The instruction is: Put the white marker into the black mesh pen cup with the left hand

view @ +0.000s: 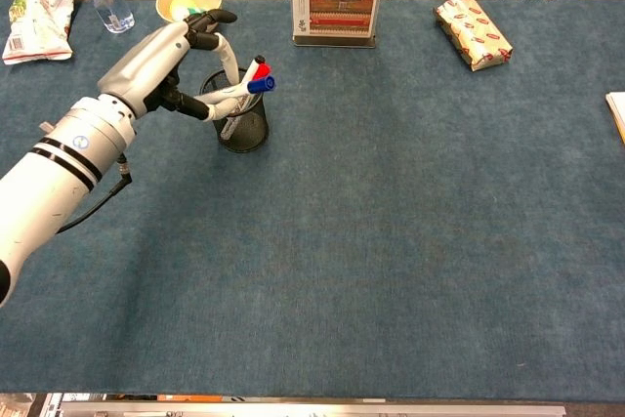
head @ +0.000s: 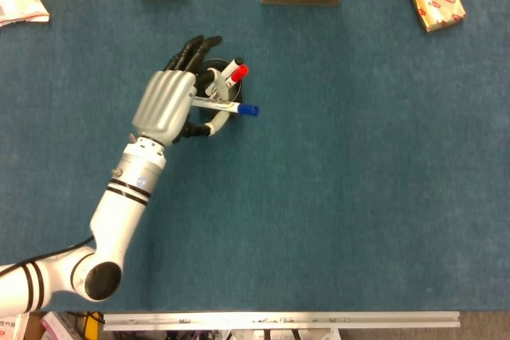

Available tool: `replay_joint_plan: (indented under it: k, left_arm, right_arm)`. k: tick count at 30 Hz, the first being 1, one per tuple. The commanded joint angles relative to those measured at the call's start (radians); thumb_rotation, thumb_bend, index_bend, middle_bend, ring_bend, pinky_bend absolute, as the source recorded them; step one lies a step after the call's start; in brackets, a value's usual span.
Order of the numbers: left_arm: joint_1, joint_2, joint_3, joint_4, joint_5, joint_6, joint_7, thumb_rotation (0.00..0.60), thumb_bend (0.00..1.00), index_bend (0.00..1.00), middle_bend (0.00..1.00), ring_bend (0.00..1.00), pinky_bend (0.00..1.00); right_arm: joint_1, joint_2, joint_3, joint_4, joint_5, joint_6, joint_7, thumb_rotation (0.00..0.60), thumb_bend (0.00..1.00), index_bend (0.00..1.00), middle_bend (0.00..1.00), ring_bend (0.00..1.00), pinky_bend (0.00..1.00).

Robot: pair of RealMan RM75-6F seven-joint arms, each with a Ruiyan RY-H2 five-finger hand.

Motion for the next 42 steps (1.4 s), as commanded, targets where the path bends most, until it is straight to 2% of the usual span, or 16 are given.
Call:
replay_joint_plan:
  k: [1,8,23,28,42]
  left_arm:
    - [-0.010,-0.012,-0.004,0.004,-0.006,-0.007,-0.010,0.600,0.31,0.63,0.10,0.00,0.16]
    - [-0.033,-0.049,-0.019,0.042,0.006,-0.005,-0.056,0.600,0.31,0.63,0.10,0.00,0.16]
    - [-0.049,-0.111,-0.081,0.158,0.019,0.030,-0.286,0.600,0.31,0.65,0.11,0.00,0.17]
    - [-0.042,-0.121,-0.102,0.171,-0.024,0.022,-0.342,0.600,0.31,0.65,0.11,0.00,0.17]
    - [-0.036,-0.125,-0.126,0.160,-0.140,-0.044,-0.385,0.600,0.31,0.65,0.12,0.00,0.17]
  right_arm:
    - [0.000,0.001,0.001,-0.001,0.001,0.001,0.002,0.600,0.00,0.50,0.43,0.41,0.60]
    - [0.000,0.004,0.001,-0.004,0.005,-0.003,0.003,0.600,0.00,0.50,0.43,0.41,0.60]
    - [0.002,0.006,-0.002,-0.012,0.012,-0.019,-0.013,0.600,0.01,0.50,0.43,0.41,0.60]
    - [0.002,0.007,-0.002,-0.014,0.014,-0.021,-0.015,0.600,0.00,0.50,0.43,0.41,0.60]
    - [0.002,0.010,-0.001,-0.018,0.020,-0.028,-0.019,0.600,0.00,0.50,0.43,0.41,0.60]
